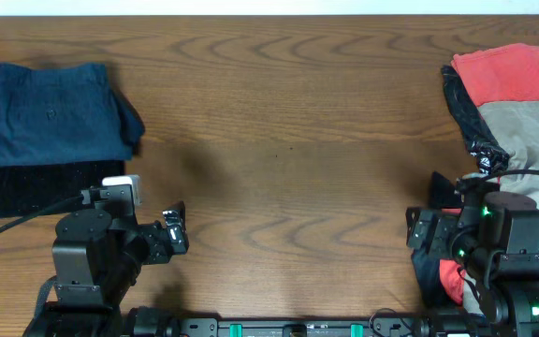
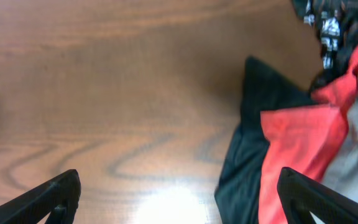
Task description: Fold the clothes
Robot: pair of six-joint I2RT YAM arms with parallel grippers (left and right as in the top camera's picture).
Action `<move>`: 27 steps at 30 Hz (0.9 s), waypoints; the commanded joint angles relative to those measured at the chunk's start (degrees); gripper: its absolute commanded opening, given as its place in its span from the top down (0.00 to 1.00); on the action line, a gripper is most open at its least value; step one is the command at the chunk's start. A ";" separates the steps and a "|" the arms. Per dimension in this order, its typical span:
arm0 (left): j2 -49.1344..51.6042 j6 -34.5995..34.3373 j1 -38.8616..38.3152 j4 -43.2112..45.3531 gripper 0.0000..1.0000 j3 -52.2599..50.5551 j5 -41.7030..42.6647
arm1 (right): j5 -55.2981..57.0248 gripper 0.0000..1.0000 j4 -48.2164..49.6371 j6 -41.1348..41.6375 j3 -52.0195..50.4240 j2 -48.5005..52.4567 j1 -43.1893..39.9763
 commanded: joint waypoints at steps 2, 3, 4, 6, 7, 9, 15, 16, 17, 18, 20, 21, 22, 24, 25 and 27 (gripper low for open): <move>-0.11 0.59 0.02 0.04 0.02 -0.35 -0.50 | 0.79 0.01 -3.34 -0.37 -0.57 -0.11 -0.11; -0.11 0.61 0.02 0.04 0.02 -0.35 -0.50 | 0.79 0.01 -3.89 -0.37 -0.57 -0.09 -0.11; -0.09 0.61 0.02 0.04 0.02 -0.35 -0.50 | 0.79 0.01 -4.11 -0.37 -0.57 -0.09 -0.11; -0.09 0.59 0.02 0.04 0.02 -0.35 -0.50 | 0.79 0.01 -4.26 -0.37 -0.57 -0.11 -0.11; -0.11 0.59 0.02 0.04 0.02 -0.35 -0.50 | 0.79 0.01 -4.26 -0.37 -0.57 -0.11 -0.11; -0.11 0.61 0.02 0.04 0.02 -0.35 -0.50 | 0.79 0.01 -4.26 -0.37 -0.57 -0.11 -0.11; -0.09 0.61 0.02 0.04 0.02 -0.35 -0.50 | 0.81 0.01 -4.44 -0.42 -0.70 -0.68 0.22; -0.11 0.61 0.02 0.04 0.02 -0.35 -0.50 | 0.87 0.01 -4.31 -1.05 -0.70 -1.09 0.22; -0.09 0.61 0.02 0.04 0.02 -0.35 -0.50 | 0.90 0.01 -3.82 -1.25 -0.90 -1.64 0.22; -0.11 0.61 0.02 0.04 0.02 -0.35 -0.50 | 0.94 0.01 -2.73 -1.27 -1.25 -2.54 0.22; -0.09 0.61 0.02 0.04 0.02 -0.35 -0.50 | 0.98 0.01 1.18 -2.45 -2.69 -4.66 0.31; -0.11 0.61 0.02 0.04 0.02 -0.33 -0.50 | 0.94 0.01 4.11 -3.63 -3.89 -6.08 0.44; -0.11 0.59 0.02 0.04 0.02 -0.35 -0.50 | 0.74 0.01 7.91 -5.18 -5.79 -8.11 0.68; -0.11 0.61 0.02 0.04 0.02 -0.35 -0.50 | 0.76 0.01 12.66 -6.36 -8.87 -11.21 0.96; -0.11 0.61 0.02 0.04 0.02 -0.35 -0.50 | 0.74 0.01 15.10 -6.67 -10.82 -13.11 1.01; -0.11 0.61 0.02 0.04 0.02 -0.35 -0.50 | 0.68 0.01 19.50 -6.64 -14.91 -17.05 1.01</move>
